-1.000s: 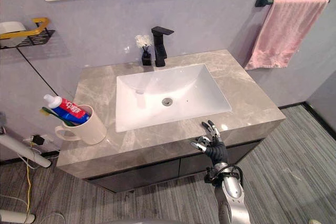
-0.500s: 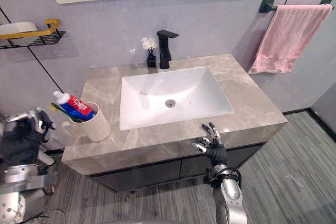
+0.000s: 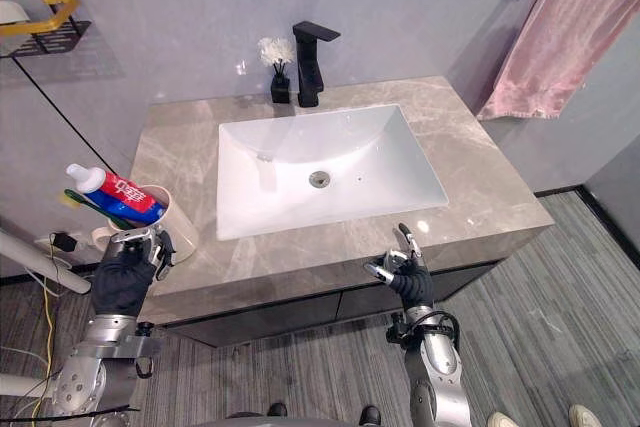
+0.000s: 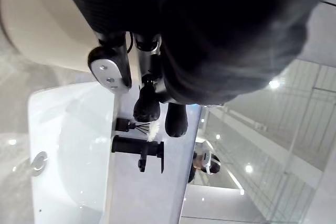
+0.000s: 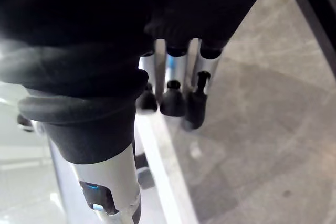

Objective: Organize washtable

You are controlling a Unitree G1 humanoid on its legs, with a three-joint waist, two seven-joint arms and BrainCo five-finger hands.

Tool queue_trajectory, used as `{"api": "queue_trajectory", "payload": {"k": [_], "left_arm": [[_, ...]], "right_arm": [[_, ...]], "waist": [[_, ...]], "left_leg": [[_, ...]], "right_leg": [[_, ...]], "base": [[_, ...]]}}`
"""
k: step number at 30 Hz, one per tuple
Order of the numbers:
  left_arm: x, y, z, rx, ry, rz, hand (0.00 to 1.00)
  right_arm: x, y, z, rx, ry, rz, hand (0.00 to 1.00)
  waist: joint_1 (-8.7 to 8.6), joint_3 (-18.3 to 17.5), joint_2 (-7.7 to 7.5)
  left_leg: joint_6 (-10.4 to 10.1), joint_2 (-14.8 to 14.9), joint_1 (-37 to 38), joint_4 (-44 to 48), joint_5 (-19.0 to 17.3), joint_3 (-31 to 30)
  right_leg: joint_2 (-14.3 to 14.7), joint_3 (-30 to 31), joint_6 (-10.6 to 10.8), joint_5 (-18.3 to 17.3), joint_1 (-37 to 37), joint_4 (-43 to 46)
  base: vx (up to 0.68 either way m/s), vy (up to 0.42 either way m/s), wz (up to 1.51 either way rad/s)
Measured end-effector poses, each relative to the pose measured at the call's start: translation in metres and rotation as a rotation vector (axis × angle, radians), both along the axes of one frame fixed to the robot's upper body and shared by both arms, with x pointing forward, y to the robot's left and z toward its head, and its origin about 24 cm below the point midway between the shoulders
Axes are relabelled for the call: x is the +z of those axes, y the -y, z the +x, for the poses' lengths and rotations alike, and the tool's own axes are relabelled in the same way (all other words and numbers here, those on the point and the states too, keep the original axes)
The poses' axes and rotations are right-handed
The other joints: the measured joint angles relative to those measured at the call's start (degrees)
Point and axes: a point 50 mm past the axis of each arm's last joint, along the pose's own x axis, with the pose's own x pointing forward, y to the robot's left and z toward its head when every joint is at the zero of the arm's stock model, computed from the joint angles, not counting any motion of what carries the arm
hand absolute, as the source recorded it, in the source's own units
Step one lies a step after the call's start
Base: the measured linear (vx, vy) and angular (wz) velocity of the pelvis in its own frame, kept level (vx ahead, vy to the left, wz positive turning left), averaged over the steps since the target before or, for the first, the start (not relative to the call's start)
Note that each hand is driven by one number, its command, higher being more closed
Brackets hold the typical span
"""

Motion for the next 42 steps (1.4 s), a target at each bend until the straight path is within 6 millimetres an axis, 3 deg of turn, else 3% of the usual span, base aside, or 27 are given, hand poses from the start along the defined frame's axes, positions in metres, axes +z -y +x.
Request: {"api": "queue_trajectory", "payload": {"k": [31,42], "left_arm": [[-0.03,-0.006,-0.012,0.074,-0.145,-0.038,1.0],[-0.016,-0.01,-0.008,0.113,-0.107,0.074,1.0]], "right_arm": [[0.009,0.0,-0.002,0.015,0.038,-0.019,0.0],[0.008,0.001,-0.004,0.02,0.03,-0.021,0.0]], "waist": [[0.16,2.3,-0.54],[0.17,2.3,-0.53]], "left_leg": [[0.4,-0.1,-0.4,0.1,-0.3,0.7],[0.4,0.0,-0.4,0.2,-0.4,0.8]], "right_leg": [[-0.1,1.0,0.0,0.0,-0.9,0.5],[-0.1,1.0,0.0,0.0,-1.0,0.5]], "base": [[0.0,0.003,-0.02],[0.0,0.0,0.0]]}}
